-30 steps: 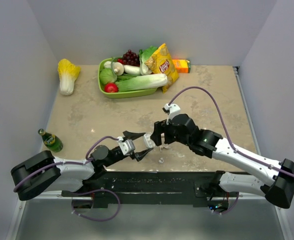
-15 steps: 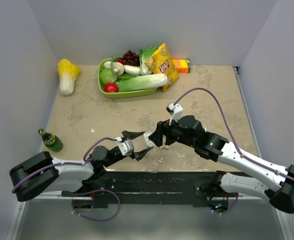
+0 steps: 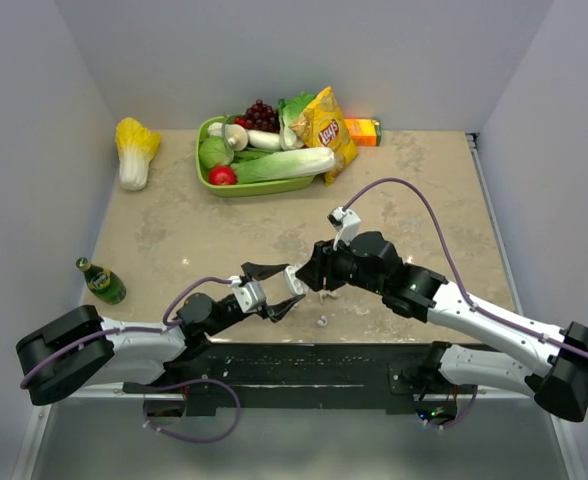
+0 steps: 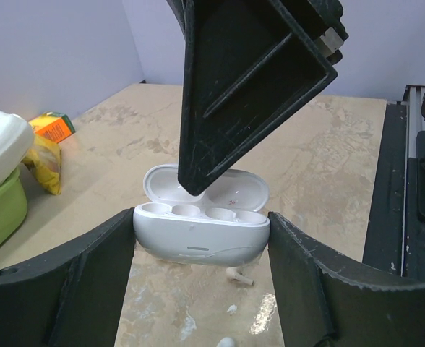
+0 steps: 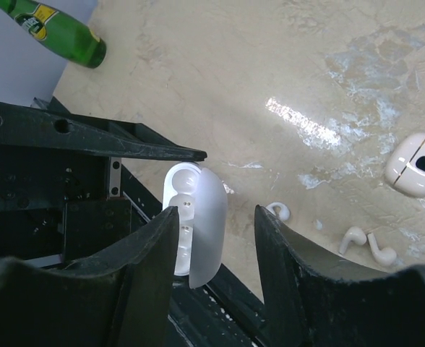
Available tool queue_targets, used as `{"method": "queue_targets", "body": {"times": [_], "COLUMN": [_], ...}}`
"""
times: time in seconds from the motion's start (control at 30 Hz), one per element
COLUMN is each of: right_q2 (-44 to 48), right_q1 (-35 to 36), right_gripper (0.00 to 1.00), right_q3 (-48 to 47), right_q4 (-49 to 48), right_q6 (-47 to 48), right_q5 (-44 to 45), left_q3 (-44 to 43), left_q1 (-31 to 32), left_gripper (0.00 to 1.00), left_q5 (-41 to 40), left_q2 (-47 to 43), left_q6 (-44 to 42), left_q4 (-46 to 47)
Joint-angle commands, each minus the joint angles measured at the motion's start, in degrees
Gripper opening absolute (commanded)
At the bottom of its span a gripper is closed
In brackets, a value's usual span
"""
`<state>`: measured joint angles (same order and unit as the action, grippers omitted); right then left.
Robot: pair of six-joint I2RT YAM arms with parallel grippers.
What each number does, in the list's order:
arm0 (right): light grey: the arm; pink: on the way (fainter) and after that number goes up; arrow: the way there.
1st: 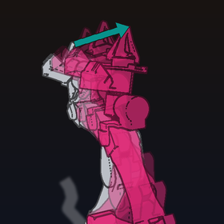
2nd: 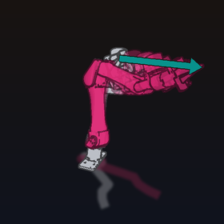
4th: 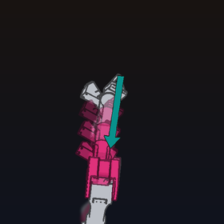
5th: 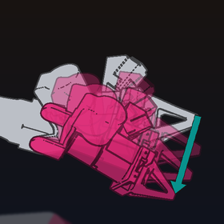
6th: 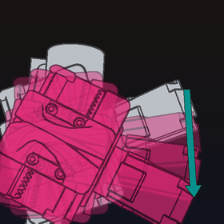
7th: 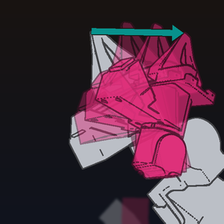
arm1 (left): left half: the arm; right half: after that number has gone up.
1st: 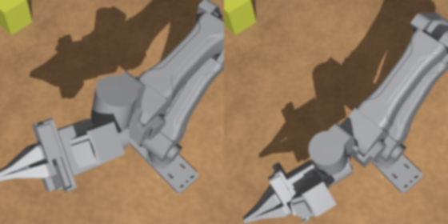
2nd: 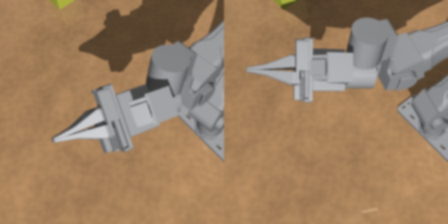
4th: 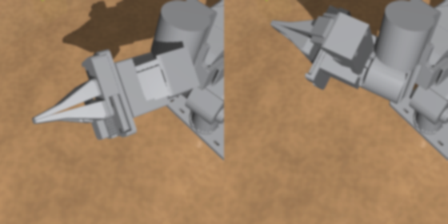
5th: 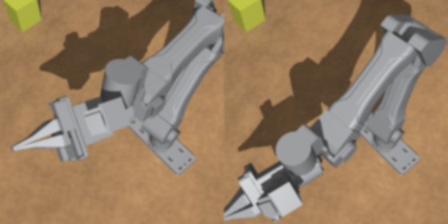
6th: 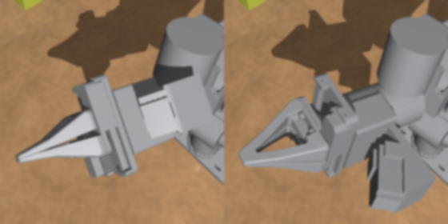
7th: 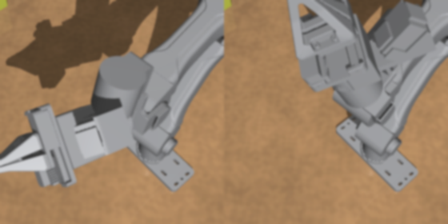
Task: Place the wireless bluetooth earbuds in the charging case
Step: Adjust the charging case.
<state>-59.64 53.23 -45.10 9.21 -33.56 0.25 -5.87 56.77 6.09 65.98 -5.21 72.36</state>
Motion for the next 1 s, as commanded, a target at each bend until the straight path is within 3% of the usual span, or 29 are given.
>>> {"method": "queue_targets", "body": {"times": [0.0,0.4,0.77,0.9,0.93,0.97], "right_q2": [0.6,-1.9,-2.8,-3.3,-3.6,-3.8], "right_q1": [-0.1,-0.1,-0.1,-0.1,-0.1,-0.1], "right_gripper": [0.48,0.38,0.18,0.00,0.00,0.00], "right_q3": [0.8,1.3,1.3,0.5,-0.4,-0.9], "right_q4": [-3.8,-3.9,-3.3,-2.1,-1.3,-0.1], "right_q6": [-1.3,-1.3,-0.5,0.7,1.0,2.3], "right_q5": [-0.3,-0.3,0.5,1.8,2.1,2.6], "left_q3": [0.5,1.1,1.2,1.1,0.9,0.9], "left_q1": [0.5,0.6,0.6,0.6,0.6,0.6], "left_gripper": [0.00,0.00,0.00,0.00,0.00,0.05], "left_q5": [-0.1,-0.6,-0.8,-1.9,-2.1,-2.0], "left_q2": [-0.9,-0.8,-0.5,-0.1,-0.1,0.0], "left_q6": [-1.0,-0.9,-0.6,-0.1,0.1,0.0], "left_q4": [20.3,21.6,22.2,22.0,21.5,21.2]}}
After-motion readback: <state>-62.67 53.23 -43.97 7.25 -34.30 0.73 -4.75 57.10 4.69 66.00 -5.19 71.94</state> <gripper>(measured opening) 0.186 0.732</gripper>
